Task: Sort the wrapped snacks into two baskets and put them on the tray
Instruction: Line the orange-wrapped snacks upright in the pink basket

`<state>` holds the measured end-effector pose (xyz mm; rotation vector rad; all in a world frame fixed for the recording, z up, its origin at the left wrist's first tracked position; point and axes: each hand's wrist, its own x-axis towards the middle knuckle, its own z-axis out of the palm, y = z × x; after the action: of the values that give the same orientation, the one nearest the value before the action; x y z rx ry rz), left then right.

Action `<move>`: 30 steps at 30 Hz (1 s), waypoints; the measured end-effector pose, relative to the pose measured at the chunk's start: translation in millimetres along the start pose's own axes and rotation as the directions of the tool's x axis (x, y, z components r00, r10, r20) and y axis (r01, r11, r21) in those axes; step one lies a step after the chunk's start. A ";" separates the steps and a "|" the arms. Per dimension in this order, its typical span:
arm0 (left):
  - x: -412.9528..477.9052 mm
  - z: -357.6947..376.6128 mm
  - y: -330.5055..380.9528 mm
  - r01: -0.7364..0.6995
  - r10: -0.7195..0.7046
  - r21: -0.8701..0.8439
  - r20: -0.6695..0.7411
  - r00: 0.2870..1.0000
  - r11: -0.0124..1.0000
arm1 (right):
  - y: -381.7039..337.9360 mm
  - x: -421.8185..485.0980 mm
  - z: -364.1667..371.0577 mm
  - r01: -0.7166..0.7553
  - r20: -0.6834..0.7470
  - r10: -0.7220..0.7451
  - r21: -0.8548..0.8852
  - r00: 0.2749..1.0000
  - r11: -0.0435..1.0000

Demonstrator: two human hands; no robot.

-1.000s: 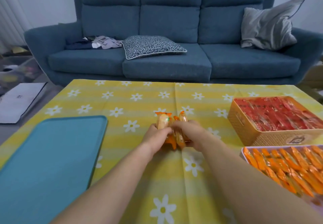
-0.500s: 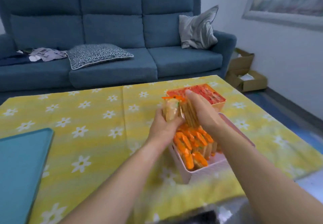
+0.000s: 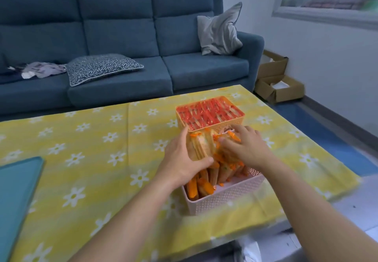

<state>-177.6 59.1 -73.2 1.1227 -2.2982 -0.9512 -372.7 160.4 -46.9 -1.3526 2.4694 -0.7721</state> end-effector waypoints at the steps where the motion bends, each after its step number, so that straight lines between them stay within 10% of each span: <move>1: -0.5 -0.9 -0.8 -0.003 0.003 0.018 -0.022 1.000 1.000 | 3.8 1.9 -1.7 0.004 -0.016 -0.003 0.045 1.000 0.999; 12: 2.4 -10.7 30.3 -0.119 0.078 -0.138 -0.268 0.960 0.983 | -16.4 -2.7 -20.7 0.229 -0.204 -0.177 0.271 0.963 0.935; 16: -3.9 -21.7 46.6 -0.179 0.134 -0.354 -0.150 0.980 0.918 | -36.1 -17.9 -27.7 0.351 0.020 -0.388 0.386 0.922 0.853; 20: -13.9 -20.6 48.1 -0.158 0.149 -0.433 -0.054 0.987 0.887 | -32.2 -30.5 -34.6 0.352 -0.057 -0.351 0.281 0.935 0.893; 26: -29.2 -8.4 14.1 -0.164 0.192 0.142 -0.219 0.957 0.976 | -17.7 -53.7 -25.4 0.186 -0.085 -0.177 0.101 0.980 0.977; 30: -22.5 -1.9 8.3 0.113 -0.070 0.228 -0.189 0.980 0.967 | -28.3 -62.4 -1.6 0.161 -0.062 -0.163 -0.035 0.985 0.986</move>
<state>-167.5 80.1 -67.3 1.3636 -2.2711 -0.5877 -318.7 200.4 -33.7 -1.5799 2.4511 -0.8286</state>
